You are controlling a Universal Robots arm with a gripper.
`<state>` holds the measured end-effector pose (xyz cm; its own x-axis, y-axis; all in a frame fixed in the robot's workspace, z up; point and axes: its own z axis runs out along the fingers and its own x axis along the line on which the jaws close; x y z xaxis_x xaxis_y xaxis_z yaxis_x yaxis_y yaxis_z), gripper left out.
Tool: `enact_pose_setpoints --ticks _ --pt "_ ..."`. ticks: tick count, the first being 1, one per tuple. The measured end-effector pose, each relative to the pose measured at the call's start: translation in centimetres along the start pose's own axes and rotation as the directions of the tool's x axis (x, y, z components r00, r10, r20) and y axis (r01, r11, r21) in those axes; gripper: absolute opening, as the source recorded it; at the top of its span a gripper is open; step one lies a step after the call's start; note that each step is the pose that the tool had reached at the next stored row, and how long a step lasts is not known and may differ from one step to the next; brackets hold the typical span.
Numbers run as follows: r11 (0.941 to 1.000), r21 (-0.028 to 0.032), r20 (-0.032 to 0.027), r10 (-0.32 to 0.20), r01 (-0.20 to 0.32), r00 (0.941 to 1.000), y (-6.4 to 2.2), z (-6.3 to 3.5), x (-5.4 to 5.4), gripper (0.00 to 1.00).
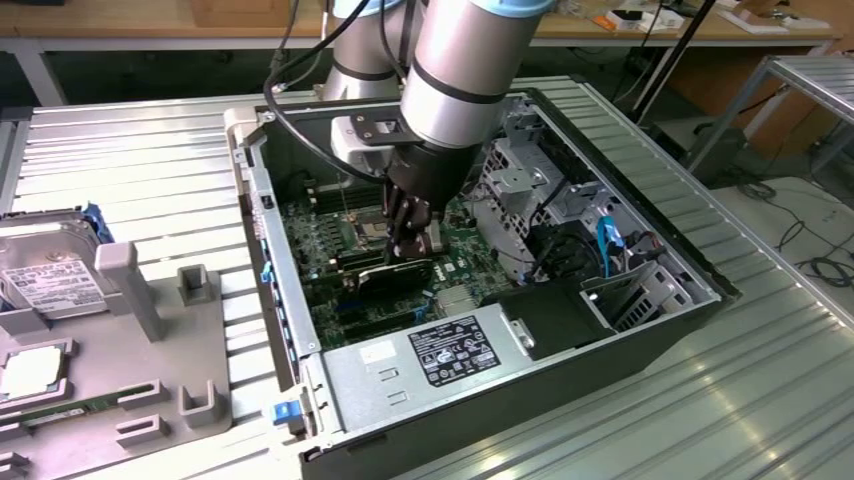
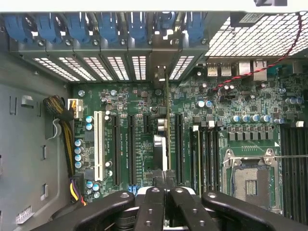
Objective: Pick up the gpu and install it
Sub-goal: 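Press down on the gpu until it lock into place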
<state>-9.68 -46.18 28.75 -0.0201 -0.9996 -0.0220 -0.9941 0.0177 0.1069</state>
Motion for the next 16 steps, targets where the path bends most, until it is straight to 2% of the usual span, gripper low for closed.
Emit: enact_pose_setpoints --ticks 13,16 --pt "1.0 -0.0001 0.0 0.0 0.0 1.0 0.03 0.0 0.0 0.11" --pt "1.0 0.0 0.0001 0.0 0.0 1.0 0.44 0.05 0.01 0.11"
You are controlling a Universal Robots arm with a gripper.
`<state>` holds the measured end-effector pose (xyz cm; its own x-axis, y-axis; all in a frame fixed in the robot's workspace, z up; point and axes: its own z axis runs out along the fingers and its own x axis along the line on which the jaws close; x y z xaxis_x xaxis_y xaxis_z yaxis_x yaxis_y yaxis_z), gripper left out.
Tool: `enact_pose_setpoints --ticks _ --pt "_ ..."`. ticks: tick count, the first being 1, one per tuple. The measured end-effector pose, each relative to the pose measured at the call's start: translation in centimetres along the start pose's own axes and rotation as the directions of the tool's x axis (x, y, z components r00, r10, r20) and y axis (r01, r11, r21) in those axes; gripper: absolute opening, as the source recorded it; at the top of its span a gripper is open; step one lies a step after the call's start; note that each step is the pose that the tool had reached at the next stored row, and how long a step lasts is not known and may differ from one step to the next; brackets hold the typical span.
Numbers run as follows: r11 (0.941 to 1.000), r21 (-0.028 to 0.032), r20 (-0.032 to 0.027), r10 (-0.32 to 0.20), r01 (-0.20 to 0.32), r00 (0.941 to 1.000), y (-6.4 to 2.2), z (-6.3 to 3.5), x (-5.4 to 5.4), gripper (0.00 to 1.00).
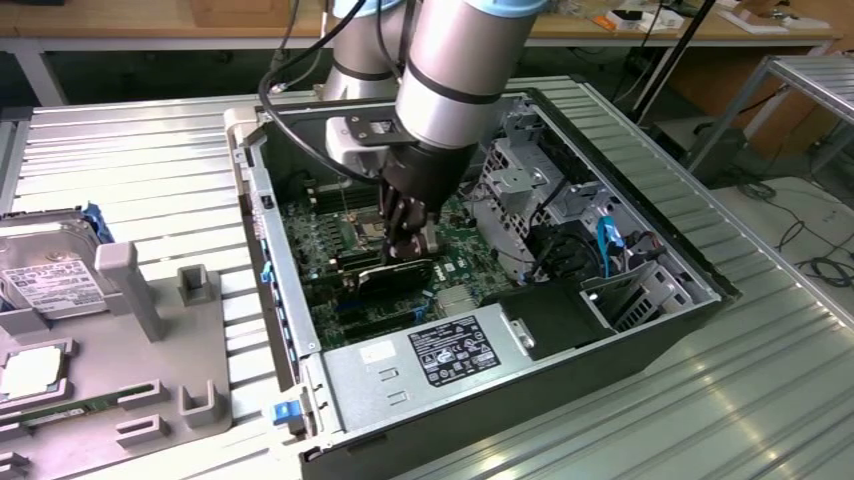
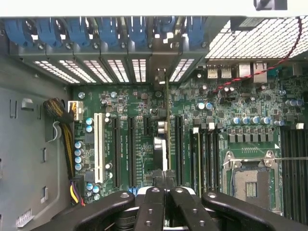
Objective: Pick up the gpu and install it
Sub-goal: 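Press down on the gpu until it lock into place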
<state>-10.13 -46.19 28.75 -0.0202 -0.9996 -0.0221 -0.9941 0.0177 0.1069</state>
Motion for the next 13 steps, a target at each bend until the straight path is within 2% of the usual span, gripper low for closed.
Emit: enact_pose_setpoints --ticks 6,8,9,11,13 --pt "0.9999 0.0002 0.0011 0.012 -0.012 0.9999 2.06 0.19 -0.1 0.11" --pt "0.9999 0.0002 0.0026 0.016 -0.016 0.9999 2.26 -0.03 -0.1 0.11" --pt "0.9998 -0.001 0.008 0.02 -0.02 0.9998 2.31 -0.29 -0.1 0.11" --pt "0.9997 -0.0037 0.0152 0.025 -0.025 0.9996 2.4 -0.61 -0.1 0.11" --pt "0.9996 -0.0045 0.019 0.028 -0.028 0.9994 2.62 -0.87 -0.1 0.11"
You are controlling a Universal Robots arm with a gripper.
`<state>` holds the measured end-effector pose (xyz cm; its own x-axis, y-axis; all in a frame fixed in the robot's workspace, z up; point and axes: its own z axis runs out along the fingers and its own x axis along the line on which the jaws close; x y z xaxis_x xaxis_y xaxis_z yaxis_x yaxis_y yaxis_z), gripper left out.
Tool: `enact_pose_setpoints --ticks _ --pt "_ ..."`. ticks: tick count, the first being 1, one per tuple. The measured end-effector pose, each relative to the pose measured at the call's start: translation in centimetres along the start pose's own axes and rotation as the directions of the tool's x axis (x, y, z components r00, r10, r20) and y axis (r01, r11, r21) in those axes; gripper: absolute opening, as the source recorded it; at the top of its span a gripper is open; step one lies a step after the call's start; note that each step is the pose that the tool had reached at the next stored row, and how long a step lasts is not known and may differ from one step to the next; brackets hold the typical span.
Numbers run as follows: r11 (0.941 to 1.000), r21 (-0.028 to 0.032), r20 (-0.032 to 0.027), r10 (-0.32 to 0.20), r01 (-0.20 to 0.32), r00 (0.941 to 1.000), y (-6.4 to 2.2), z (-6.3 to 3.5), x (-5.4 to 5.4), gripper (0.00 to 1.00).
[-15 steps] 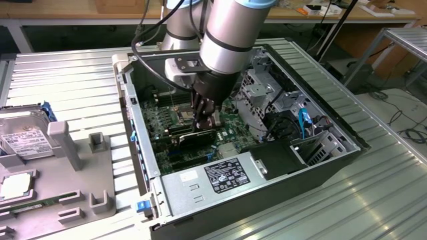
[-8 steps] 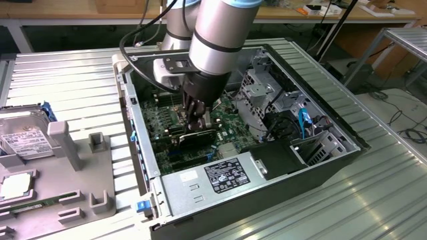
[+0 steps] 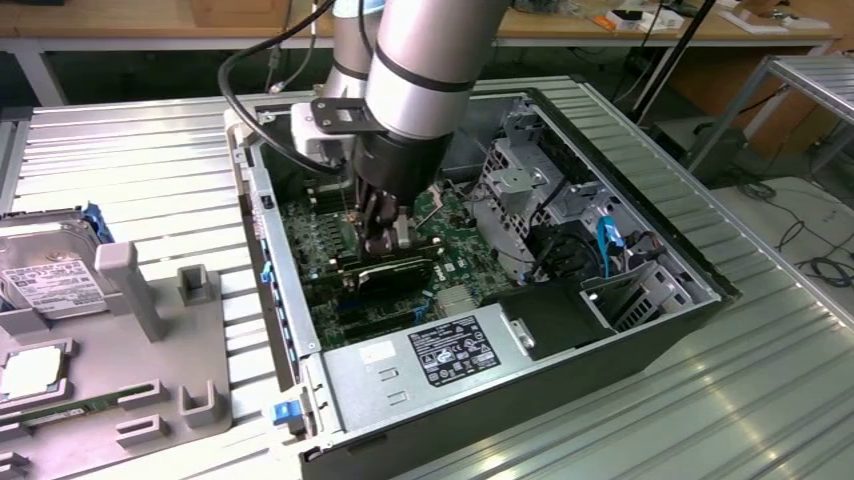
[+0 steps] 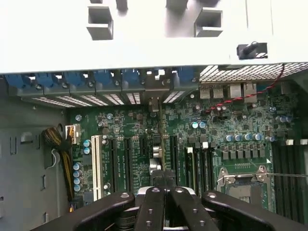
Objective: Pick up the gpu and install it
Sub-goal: 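Press down on the gpu until it lock into place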
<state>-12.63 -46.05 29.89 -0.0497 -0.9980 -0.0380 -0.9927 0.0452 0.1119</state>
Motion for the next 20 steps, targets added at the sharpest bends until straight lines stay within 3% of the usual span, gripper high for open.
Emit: enact_pose_setpoints --ticks 4,11,14,20 --pt "1.0 0.0001 0.0008 0.003 -0.003 1.0 1.61 -0.44 0.0 0.11" --pt "1.0 0.0001 0.0011 0.005 -0.005 1.0 3.81 -0.41 0.0 0.11" --pt "1.0 0.0002 0.0014 0.008 -0.008 1.0 5.19 -0.31 0.0 0.11" --pt "0.9998 -0.0018 0.0021 0.017 -0.017 0.9998 6.27 -0.37 0.1 0.11"
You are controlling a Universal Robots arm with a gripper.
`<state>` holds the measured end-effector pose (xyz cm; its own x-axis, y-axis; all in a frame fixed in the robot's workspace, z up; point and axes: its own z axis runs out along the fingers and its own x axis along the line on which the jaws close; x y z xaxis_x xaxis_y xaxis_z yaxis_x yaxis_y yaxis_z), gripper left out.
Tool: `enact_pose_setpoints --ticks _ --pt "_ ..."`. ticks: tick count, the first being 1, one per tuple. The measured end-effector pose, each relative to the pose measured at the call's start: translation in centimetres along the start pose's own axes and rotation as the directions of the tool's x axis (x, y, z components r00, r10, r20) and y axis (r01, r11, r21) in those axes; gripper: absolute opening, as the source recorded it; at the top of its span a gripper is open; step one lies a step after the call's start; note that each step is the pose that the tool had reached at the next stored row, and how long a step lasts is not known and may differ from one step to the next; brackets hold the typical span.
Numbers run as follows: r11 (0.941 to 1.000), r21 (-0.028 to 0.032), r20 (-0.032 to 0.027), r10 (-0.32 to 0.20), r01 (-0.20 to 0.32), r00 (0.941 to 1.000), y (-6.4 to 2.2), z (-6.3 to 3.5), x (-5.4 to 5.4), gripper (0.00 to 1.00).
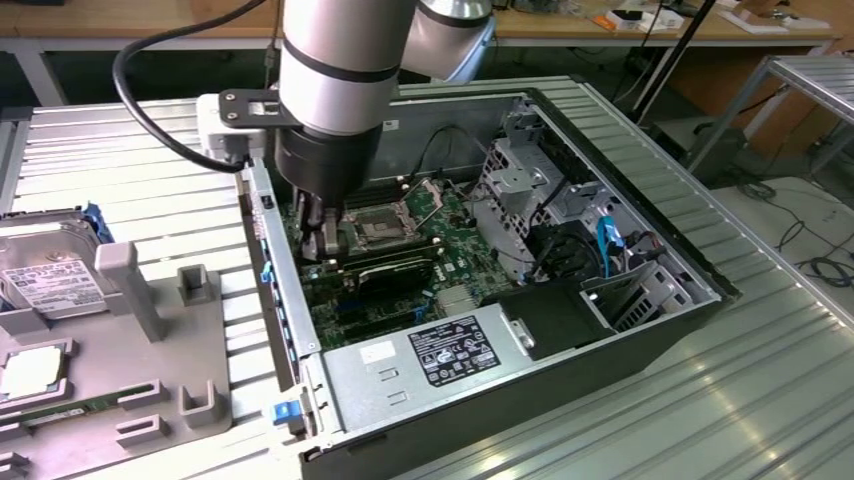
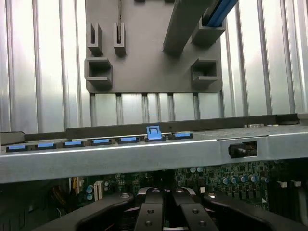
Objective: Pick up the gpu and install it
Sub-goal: 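Press down on the gpu until it lock into place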
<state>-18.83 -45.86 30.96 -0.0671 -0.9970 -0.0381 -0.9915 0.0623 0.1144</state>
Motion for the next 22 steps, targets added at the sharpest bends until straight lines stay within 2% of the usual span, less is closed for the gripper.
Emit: enact_pose_setpoints --ticks 7,16,19,22 --pt "0.9999 -0.001 0.0014 0.011 -0.011 0.9999 0.35 0.04 -0.01 0.11" --pt "0.9999 -0.001 0.0016 0.013 -0.013 0.9999 0.35 0.26 0.0 0.11" --pt "0.9999 -0.0009 0.0089 0.012 -0.012 0.9999 0.35 0.35 0.0 0.11" --pt "0.9999 0.0009 0.0137 0.012 -0.012 0.9998 0.33 0.48 0.01 0.11"
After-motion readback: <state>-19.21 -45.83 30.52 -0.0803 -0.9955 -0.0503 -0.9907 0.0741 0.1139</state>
